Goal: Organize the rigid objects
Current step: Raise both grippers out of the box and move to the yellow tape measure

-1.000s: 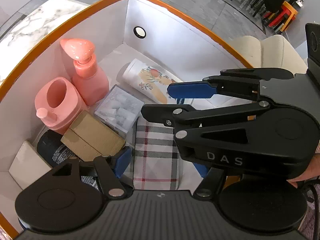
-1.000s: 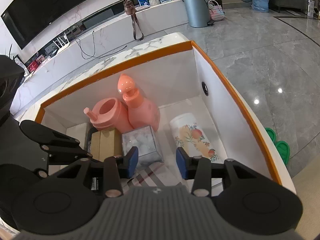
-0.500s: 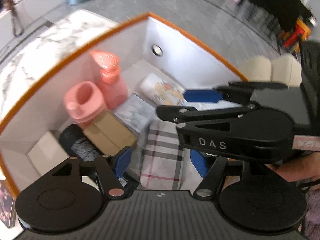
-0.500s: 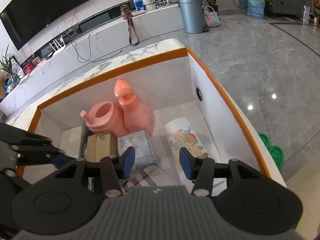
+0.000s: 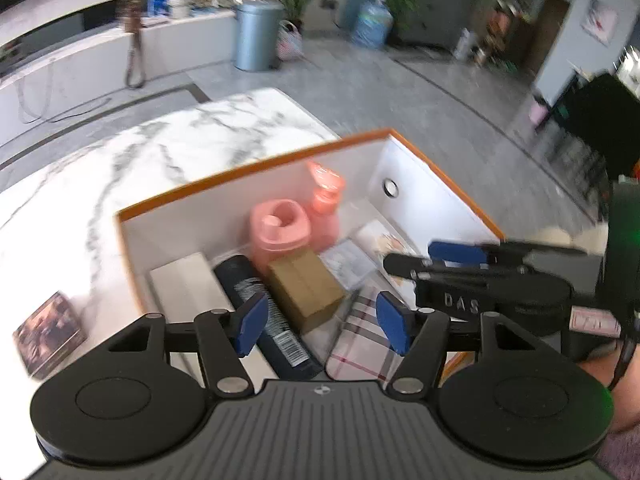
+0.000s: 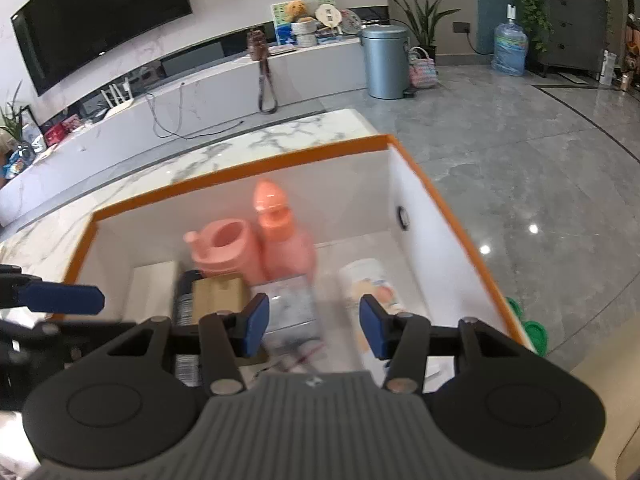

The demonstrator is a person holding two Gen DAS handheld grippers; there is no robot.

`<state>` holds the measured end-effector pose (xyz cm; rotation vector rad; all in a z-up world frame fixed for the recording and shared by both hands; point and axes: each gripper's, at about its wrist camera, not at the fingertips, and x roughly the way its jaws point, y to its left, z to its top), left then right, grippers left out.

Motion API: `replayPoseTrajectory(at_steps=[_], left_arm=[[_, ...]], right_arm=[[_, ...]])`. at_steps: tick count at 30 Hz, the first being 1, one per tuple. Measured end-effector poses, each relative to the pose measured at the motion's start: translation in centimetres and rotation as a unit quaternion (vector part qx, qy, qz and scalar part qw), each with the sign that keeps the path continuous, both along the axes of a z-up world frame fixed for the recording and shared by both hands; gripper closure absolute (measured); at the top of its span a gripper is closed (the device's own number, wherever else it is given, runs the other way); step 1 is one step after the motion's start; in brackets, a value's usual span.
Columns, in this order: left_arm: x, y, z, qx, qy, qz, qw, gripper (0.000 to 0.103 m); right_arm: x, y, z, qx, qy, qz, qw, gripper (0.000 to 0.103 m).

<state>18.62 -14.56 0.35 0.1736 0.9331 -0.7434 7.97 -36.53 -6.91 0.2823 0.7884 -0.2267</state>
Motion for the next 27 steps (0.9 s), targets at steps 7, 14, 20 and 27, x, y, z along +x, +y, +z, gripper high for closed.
replayPoseTrajectory(at_steps=[7,14,20,27], left_arm=[[-0.5,5.2,1.3,-0.032,-0.013,0.058,0.9977,0.038],[0.0,11.3,1.2,-0.033,-0.014,0.142,0.9892,0.041],[0.1,14.5,-0.6,0.015,0.006,0.179,0.9837,0.042],[0.8,17.7,-3.5,0.041,0.029,0.227,0.9726,0.047]], right_arm=[[-0.4,4.2,1.4,0.0,-0.016,0.061,0.998,0.055],[0.3,10.1,3.5,-0.007,-0.046,0.16,0.986,0.06],[1.7,15.7,4.8,-0.05,-0.049,0.27,0.96,0.06],[5.0,21.6,2.7,-0.154,0.02,0.356,0.922,0.061]])
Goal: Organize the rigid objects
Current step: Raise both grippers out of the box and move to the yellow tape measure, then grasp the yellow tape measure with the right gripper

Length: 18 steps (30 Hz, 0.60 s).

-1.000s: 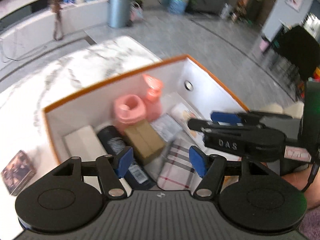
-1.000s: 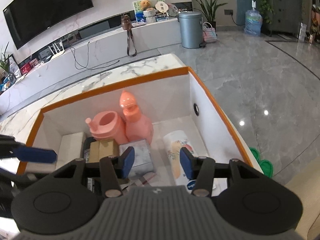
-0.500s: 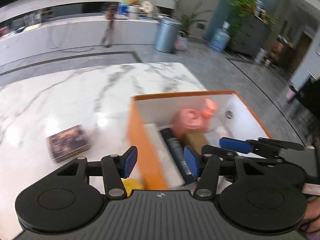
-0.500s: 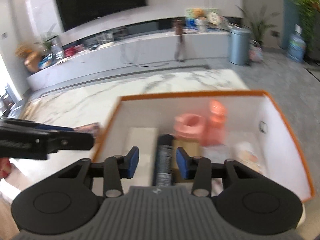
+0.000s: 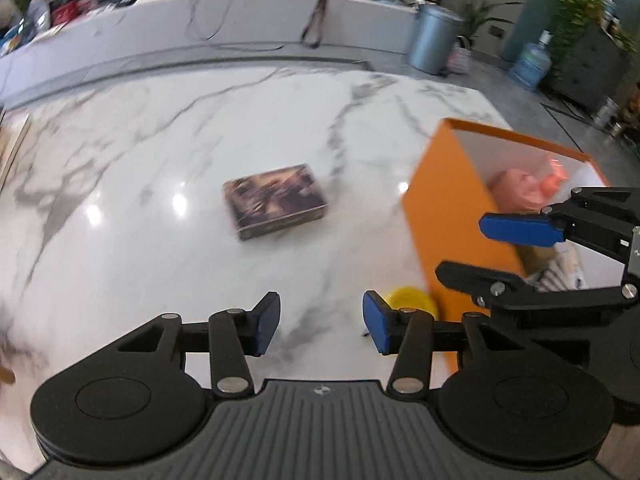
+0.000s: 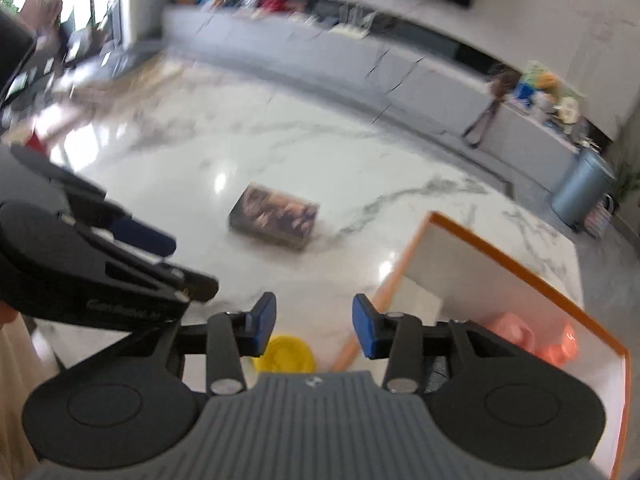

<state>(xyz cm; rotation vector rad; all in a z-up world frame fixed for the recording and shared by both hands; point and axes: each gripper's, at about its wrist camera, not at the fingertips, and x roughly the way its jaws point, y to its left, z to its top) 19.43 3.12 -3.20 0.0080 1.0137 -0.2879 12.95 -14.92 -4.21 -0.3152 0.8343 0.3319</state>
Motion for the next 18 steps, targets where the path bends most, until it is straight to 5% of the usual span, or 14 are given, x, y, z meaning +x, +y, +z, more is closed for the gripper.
replayPoseTrajectory(at_steps=[9,18], left_arm=[[0.2,1.4,-2.6,-0.001,0.012,0.013,0.9998,0.047],[0.6,1.8,-3.3,-0.021,0.02,0.01,0.9995,0.047]], right_arm=[[2.6,4.7,-3.6,-0.121,0.079,0.096,0.985,0.06],[5.5,6.3,-6.3,-0.174,0.189,0.141,0.956,0.05]])
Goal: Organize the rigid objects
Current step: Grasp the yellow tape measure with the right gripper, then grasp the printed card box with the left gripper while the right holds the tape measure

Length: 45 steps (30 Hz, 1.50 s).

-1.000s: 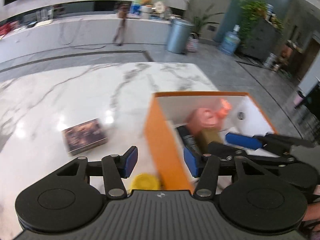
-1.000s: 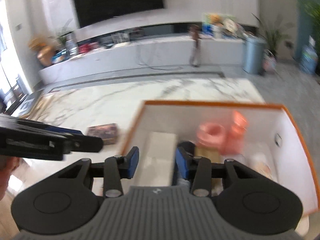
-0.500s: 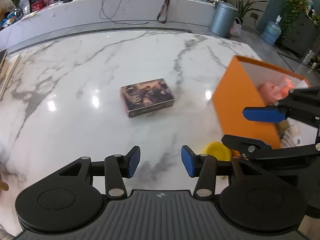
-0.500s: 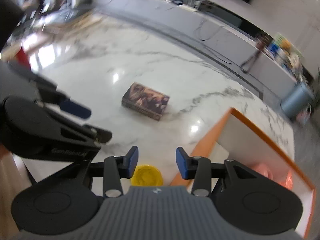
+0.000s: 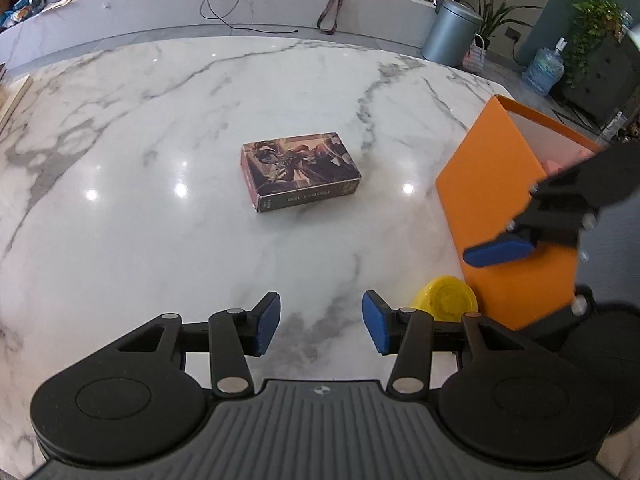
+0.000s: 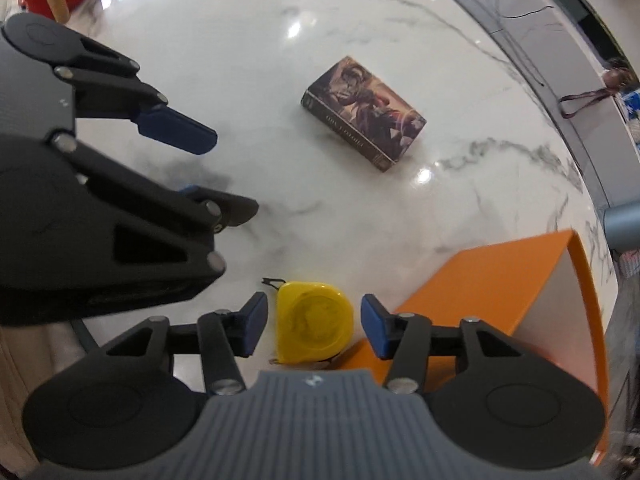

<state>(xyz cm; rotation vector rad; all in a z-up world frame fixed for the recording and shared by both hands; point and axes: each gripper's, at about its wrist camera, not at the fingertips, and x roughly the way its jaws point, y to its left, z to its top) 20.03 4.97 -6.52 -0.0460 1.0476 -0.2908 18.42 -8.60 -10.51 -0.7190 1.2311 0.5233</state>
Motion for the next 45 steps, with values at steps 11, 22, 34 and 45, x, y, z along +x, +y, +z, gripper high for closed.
replayPoseTrajectory(at_steps=[11,22,34,45], left_arm=[[0.3,-0.1,-0.7,-0.012,0.007,-0.013,0.9998,0.047],[0.6,0.0,-1.1,-0.013,0.014,-0.011,0.9997,0.047],[2.1,1.0,0.4,-0.015,-0.013,0.01,0.9998,0.032],[6.4,-0.9,1.8,0.089,-0.108,-0.208,0.9681,0.016]], right_arm=[[2.8,0.5,-2.6,-0.045,0.094,0.023,0.994,0.047],[3.4,0.8,-3.9,-0.034,0.117,0.014,0.992,0.052],[4.7,0.3,-1.1,-0.003,0.067,0.002,0.998,0.053],[6.7,-0.1,1.1,0.009,0.016,0.008,1.0,0.053]])
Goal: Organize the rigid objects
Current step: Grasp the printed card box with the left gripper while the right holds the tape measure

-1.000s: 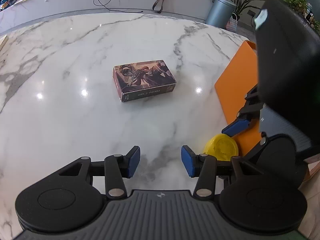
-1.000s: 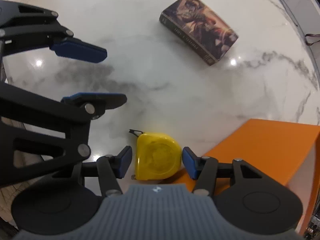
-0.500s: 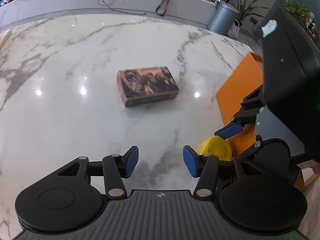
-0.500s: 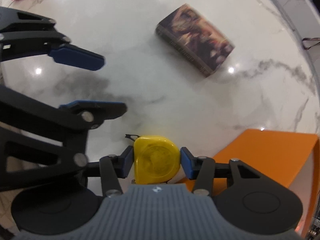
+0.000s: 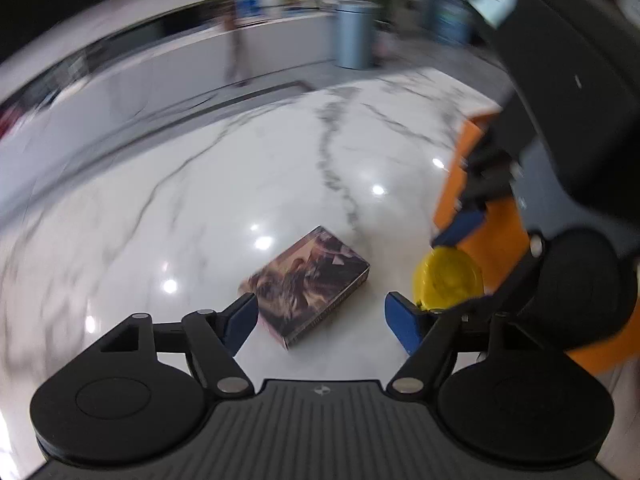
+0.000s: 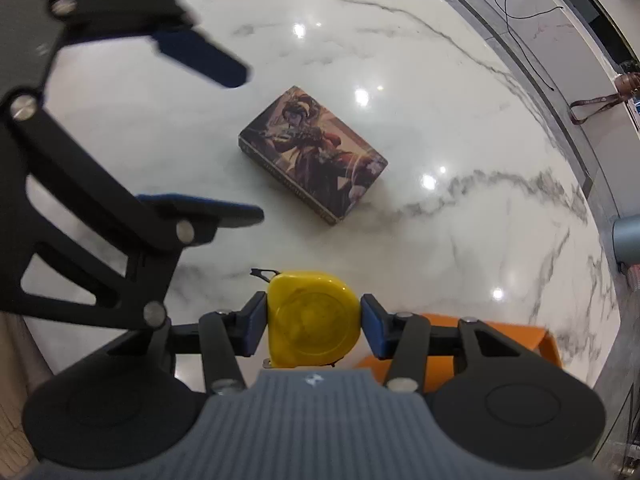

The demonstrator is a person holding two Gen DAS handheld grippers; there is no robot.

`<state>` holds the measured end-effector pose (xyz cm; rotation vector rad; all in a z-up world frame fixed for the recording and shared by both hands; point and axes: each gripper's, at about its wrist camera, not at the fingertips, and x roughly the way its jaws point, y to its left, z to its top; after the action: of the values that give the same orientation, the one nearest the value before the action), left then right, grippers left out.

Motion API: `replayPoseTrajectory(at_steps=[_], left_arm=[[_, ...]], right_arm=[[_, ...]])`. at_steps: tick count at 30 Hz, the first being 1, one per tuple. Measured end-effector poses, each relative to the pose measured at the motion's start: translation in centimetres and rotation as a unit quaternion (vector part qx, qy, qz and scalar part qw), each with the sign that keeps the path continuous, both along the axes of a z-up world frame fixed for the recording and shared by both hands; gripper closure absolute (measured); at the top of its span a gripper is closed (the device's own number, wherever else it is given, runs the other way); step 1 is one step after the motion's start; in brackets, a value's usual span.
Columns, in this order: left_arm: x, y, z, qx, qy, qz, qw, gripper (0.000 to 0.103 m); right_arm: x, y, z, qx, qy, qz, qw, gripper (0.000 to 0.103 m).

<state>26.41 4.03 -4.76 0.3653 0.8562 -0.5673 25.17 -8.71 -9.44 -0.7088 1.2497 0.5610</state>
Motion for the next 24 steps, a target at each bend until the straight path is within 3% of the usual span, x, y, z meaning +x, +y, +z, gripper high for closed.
replayPoseTrajectory(at_steps=[6,8,14,24], left_arm=[[1.7,-1.3,-1.9,0.086,-0.029,-0.11,0.9898,0.015],[2.4,-1.7,-2.6,0.102,-0.022,-0.132,0.9857,0.015],[4.7,-2.2,-4.5,0.097,0.01,-0.152,0.9836,0.014],[5.7,-1.6,-5.1,0.061,0.035,-0.126,0.9896,0.02]], right_arm=[[1.1,0.0,-0.4,0.003,0.001,0.01,1.0,0.053],[1.6,-0.3,-0.7,0.007,0.003,0.01,1.0,0.053],[2.7,-0.3,-1.7,0.026,0.018,0.0,1.0,0.053],[3.3,-0.4,-2.8,0.043,0.025,-0.017,0.999,0.053]])
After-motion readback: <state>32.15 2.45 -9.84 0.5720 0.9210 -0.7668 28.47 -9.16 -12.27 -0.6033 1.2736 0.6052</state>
